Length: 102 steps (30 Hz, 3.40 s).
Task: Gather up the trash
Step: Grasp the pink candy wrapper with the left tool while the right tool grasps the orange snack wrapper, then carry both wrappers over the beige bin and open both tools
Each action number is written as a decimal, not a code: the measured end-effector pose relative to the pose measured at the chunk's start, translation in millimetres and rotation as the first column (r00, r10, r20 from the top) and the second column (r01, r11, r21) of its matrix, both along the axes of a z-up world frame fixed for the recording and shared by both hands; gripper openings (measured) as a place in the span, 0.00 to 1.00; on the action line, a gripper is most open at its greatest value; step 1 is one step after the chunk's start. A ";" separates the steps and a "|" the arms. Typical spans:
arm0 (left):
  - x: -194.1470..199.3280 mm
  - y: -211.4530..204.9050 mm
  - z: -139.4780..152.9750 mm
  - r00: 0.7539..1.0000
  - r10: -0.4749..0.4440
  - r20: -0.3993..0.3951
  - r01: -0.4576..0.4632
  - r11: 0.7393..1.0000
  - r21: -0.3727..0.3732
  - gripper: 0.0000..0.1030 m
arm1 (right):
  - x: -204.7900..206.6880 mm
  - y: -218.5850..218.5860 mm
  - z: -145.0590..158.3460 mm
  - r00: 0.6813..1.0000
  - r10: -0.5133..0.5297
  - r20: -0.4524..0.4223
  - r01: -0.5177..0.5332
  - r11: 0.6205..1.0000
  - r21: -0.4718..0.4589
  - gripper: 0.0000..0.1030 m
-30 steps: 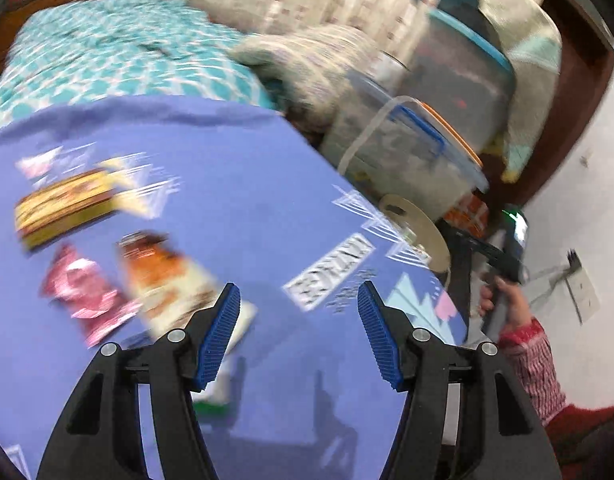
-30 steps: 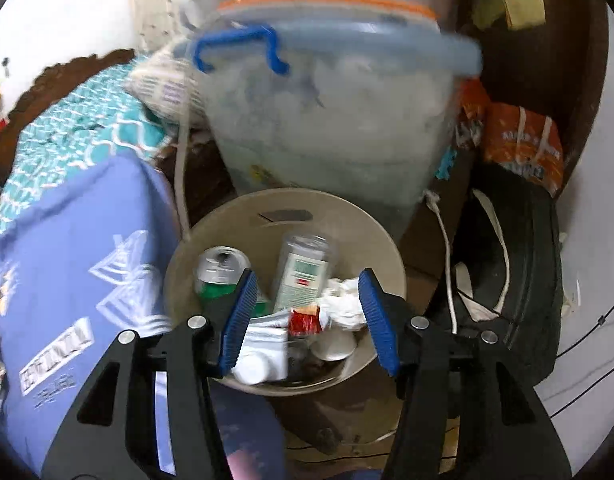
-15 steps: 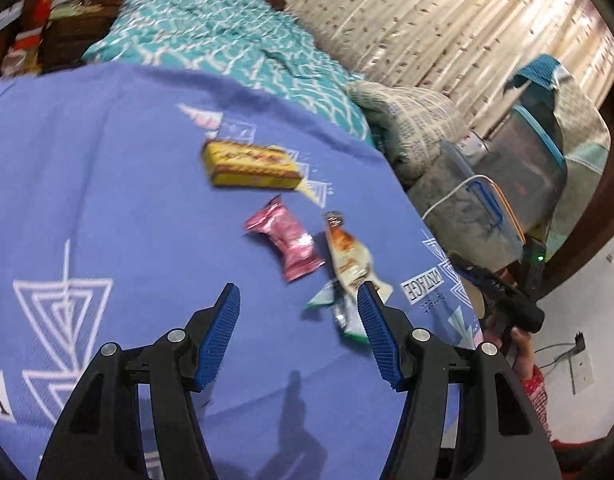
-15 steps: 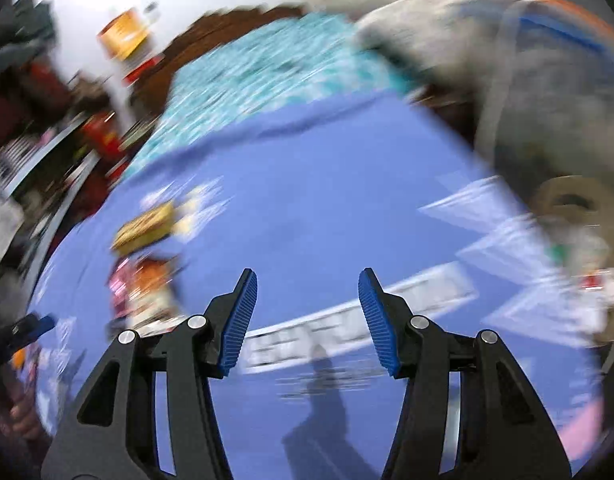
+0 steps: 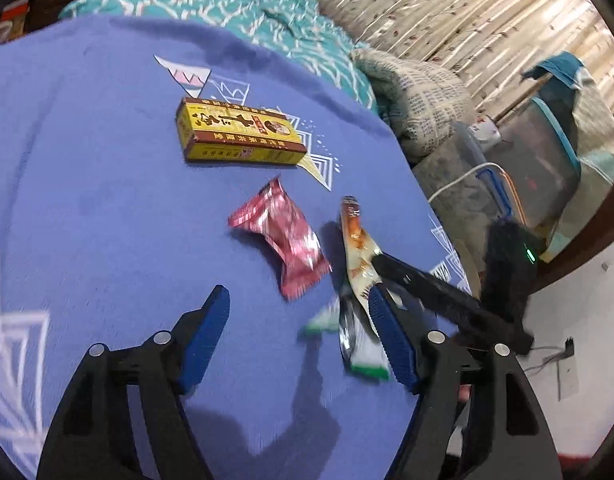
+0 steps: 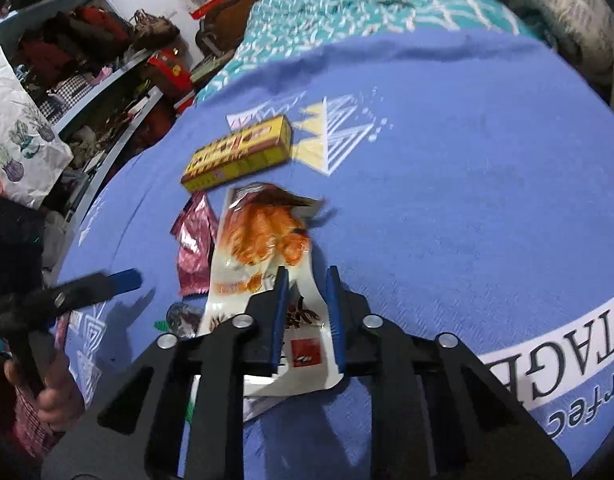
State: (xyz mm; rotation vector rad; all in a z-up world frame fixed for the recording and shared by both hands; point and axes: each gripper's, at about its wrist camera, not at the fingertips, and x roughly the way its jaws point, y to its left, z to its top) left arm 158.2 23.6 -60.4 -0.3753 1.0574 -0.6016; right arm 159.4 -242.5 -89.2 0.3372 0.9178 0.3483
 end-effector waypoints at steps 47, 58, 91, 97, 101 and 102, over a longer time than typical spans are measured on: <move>-80.0 -17.2 54.1 0.990 -0.080 0.118 0.095 0.987 -0.133 0.03 | -168.3 -126.1 -6.9 0.937 -0.350 -0.012 0.342 0.907 0.244 0.10; -77.0 -45.1 46.3 0.983 -0.157 0.091 0.168 0.976 -0.137 0.03 | -177.2 -133.1 -12.2 0.933 -0.357 -0.036 0.354 0.901 0.251 0.22; -52.0 -309.4 37.8 0.833 -0.553 0.033 0.551 0.833 0.053 0.03 | -218.4 -298.9 23.0 0.794 -0.598 0.108 0.575 0.797 0.183 0.07; -42.5 -431.3 51.7 0.756 -0.650 0.075 0.641 0.759 0.110 0.03 | -226.8 -385.1 27.0 0.683 -0.720 0.125 0.711 0.694 0.109 0.07; -37.3 -500.7 43.9 0.727 -0.681 0.083 0.667 0.730 0.151 0.03 | -213.0 -411.0 18.9 0.665 -0.738 0.115 0.737 0.673 0.057 0.08; -36.4 -511.6 40.6 0.725 -0.684 0.078 0.669 0.726 0.159 0.03 | -207.7 -416.0 15.5 0.671 -0.734 0.106 0.734 0.678 0.047 0.08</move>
